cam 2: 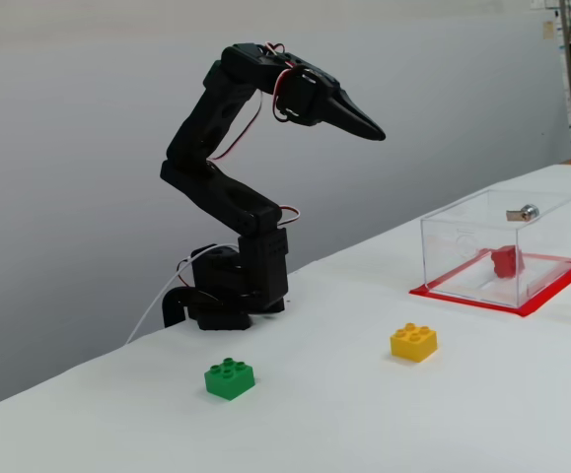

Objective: Pick the red lego brick and place it into the transparent box

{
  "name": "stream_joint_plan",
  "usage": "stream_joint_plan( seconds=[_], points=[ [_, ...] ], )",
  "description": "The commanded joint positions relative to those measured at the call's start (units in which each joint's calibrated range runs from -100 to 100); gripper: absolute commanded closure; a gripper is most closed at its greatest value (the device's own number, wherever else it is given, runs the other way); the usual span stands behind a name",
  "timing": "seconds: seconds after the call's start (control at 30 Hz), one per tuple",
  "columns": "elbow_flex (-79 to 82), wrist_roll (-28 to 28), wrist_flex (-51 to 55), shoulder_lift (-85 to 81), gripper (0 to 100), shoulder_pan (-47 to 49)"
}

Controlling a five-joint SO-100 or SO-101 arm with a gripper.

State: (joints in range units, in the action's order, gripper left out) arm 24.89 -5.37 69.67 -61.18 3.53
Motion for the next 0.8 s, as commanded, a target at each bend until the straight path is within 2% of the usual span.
stream_joint_plan(
  seconds=[0.0, 0.13, 0.47, 0.77],
  points=[
    [5.13, 0.15, -0.48, -5.21, 99, -3.71],
    [15.71, 2.97, -0.65, -13.7, 99, -8.44],
    [41.57, 3.08, -10.31, -34.23, 99, -10.96],
    [52.33, 3.03, -12.66, -38.56, 99, -14.65]
  ],
)
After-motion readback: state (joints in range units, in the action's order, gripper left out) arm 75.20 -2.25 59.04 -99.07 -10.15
